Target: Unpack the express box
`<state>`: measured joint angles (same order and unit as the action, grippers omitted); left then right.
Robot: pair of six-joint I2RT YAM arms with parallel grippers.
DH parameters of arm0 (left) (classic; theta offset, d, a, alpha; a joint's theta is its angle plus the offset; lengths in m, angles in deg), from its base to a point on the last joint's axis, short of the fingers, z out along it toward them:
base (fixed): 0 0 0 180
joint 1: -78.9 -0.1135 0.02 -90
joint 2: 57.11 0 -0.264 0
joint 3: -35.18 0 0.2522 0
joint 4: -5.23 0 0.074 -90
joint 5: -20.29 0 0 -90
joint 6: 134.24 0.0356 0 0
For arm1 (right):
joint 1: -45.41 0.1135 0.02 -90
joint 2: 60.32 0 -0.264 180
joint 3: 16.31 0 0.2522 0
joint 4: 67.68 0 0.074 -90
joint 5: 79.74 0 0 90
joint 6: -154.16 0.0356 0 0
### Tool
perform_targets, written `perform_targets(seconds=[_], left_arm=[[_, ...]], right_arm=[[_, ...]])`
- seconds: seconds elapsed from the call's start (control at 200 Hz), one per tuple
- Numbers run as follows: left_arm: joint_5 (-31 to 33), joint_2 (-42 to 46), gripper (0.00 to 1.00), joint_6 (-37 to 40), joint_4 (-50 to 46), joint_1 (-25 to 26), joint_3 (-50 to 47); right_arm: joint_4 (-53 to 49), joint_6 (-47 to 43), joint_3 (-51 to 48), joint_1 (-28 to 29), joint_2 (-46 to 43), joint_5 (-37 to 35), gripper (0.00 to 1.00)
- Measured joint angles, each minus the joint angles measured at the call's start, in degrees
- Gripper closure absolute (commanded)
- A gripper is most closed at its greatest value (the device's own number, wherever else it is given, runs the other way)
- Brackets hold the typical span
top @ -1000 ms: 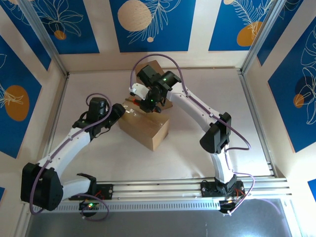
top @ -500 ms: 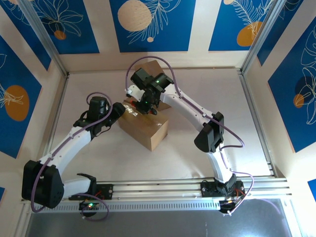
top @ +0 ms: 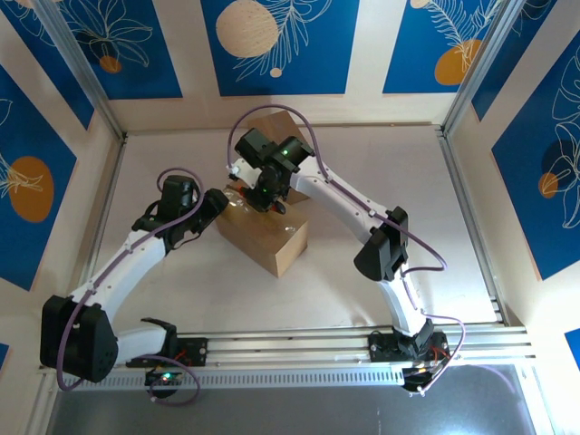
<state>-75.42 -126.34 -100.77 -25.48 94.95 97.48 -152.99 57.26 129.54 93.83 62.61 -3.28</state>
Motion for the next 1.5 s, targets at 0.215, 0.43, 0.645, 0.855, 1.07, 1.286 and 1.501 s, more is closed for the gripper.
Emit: perform_targets(seconds=[0.215, 0.43, 0.645, 0.855, 1.07, 1.286, 1.501], left_arm=[[-0.07, 0.02, 0.37, -0.02, 0.0, -0.04, 0.0], [-0.09, 0.02, 0.37, -0.02, 0.02, -0.09, 0.0], [-0.22, 0.02, 0.37, -0.04, 0.02, -0.09, 0.0], [-0.31, 0.02, 0.37, -0.07, 0.04, -0.2, 0.0], [-1.55, -0.02, 0.37, -0.15, 0.5, -0.7, -0.17], [-3.17, -0.37, 0.37, -0.52, 2.21, -1.25, -0.81], [-3.72, -0.37, 0.37, -0.63, 2.91, -1.44, -1.18]], right_arm=[[-0.09, 0.09, 0.11, 0.22, 0.2, -0.07, 1.0], [0.04, 0.83, 1.03, 0.26, 1.18, -0.59, 1.0], [-0.02, 1.29, 2.16, 0.33, 2.19, -1.33, 1.0], [-0.57, 1.73, 2.56, 0.9, 2.19, -1.53, 1.0], [-0.7, 2.8, 2.58, 1.29, 2.19, -1.55, 1.0], [-0.96, 3.65, 2.58, 1.29, 2.16, -2.36, 1.0], [-1.01, 4.07, 2.58, 1.4, 2.16, -2.8, 1.0]])
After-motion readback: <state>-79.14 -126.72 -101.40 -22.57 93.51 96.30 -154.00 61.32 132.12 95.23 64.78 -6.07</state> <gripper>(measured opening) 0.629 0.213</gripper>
